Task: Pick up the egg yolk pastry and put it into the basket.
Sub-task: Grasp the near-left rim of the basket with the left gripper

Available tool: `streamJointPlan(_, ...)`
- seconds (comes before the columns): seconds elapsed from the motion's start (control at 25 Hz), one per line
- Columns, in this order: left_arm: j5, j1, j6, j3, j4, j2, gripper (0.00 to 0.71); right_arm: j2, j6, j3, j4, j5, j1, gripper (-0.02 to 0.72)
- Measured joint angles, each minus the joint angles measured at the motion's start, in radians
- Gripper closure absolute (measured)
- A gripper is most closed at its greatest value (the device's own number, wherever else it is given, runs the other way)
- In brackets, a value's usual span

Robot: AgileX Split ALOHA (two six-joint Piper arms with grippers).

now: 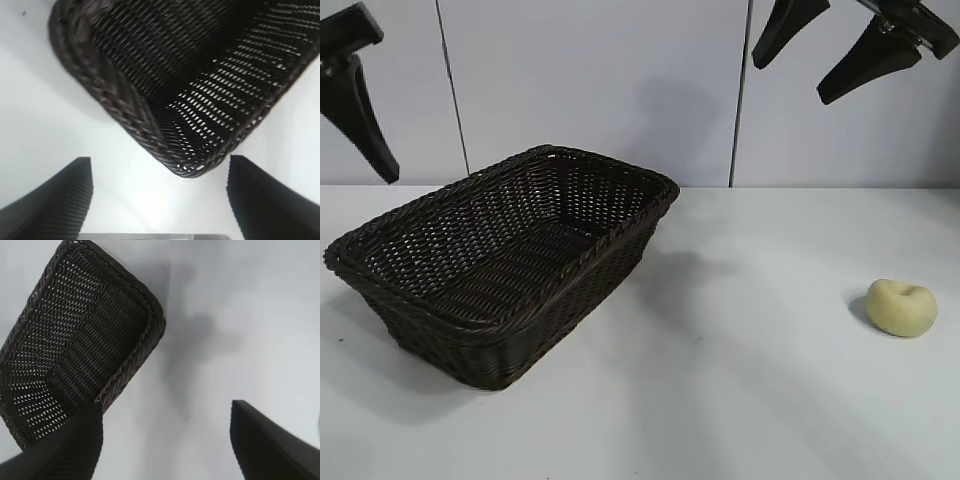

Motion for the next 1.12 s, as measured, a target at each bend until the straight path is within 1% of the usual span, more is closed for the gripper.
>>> streamJointPlan(0.12,-0.047,0.0,-0.069,0.023,0.0,0.0,0.168,0.0,0.0,0.0,0.0,0.002,0.0,0.185)
streamJointPlan(0.32,-0.12,0.0,-0.178,0.026,0.0,0.0,0.168,0.0,0.0,0.0,0.0,0.003,0.0,0.185)
streamJointPlan(0.48,-0.145,0.0,-0.25,0.027,0.0,0.006,0.168,0.0,0.0,0.0,0.0,0.003,0.0,0.185)
streamJointPlan(0.92,-0.172,0.0,-0.276,0.075,0.0,0.14,0.168,0.0,0.0,0.0,-0.003,0.004,0.0,0.185)
streamJointPlan(1.0,-0.197,-0.008,-0.278,0.075,0.0,0.169,0.168,0.0,0.0,0.0,-0.003,0.004,0.0,0.185)
streamJointPlan(1.12,-0.249,-0.039,-0.278,0.075,-0.001,0.214,0.168,0.0,0.0,0.0,-0.006,0.004,0.0,0.185)
